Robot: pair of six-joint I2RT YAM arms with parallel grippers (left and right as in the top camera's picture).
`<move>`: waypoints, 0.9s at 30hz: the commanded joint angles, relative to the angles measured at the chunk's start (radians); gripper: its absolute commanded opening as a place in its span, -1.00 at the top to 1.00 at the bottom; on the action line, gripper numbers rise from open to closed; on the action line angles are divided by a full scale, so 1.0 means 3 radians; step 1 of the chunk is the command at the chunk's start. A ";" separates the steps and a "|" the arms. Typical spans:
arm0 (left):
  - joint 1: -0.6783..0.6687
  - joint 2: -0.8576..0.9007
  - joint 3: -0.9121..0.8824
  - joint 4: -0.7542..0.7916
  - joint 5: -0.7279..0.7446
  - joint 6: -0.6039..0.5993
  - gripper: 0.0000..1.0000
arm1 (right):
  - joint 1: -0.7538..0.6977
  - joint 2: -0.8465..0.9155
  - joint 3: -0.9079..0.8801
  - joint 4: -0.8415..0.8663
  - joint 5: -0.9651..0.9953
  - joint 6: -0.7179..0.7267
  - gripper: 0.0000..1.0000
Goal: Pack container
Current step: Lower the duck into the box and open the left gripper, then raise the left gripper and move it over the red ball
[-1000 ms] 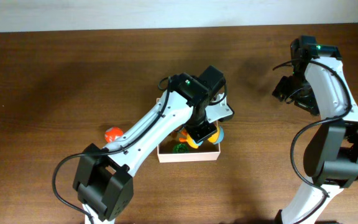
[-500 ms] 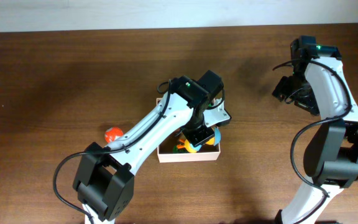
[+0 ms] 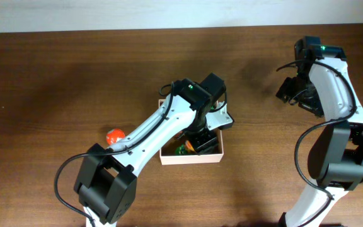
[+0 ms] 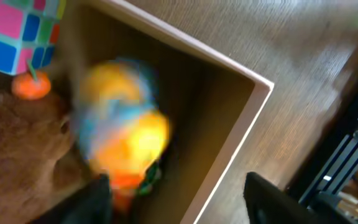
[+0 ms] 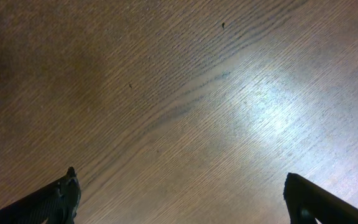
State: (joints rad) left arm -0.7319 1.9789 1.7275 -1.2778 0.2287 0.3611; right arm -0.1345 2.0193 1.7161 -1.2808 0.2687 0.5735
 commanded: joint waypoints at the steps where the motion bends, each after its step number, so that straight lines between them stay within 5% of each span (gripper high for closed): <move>1: 0.0004 0.0024 -0.0037 0.0065 0.0036 0.0025 -0.57 | -0.0011 -0.0014 0.0001 -0.0003 0.0017 0.0038 -0.98; 11: 0.0046 0.0023 0.0306 0.0120 -0.0492 -0.0150 -0.58 | -0.0011 -0.0014 0.0001 -0.0003 0.0017 0.0038 -0.98; 16: 0.0273 0.0023 0.0647 0.0137 -0.0866 -0.0633 -0.57 | -0.0011 -0.0014 0.0001 -0.0003 0.0017 0.0038 -0.98; 27: 0.1228 0.0024 0.0721 -0.0083 -0.0865 -0.1943 -0.56 | -0.0011 -0.0014 0.0001 -0.0003 0.0017 0.0038 -0.98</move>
State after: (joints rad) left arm -0.4160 1.9789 1.9331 -1.2800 -0.0154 -0.0658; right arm -0.1345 2.0193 1.7161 -1.2808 0.2687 0.5732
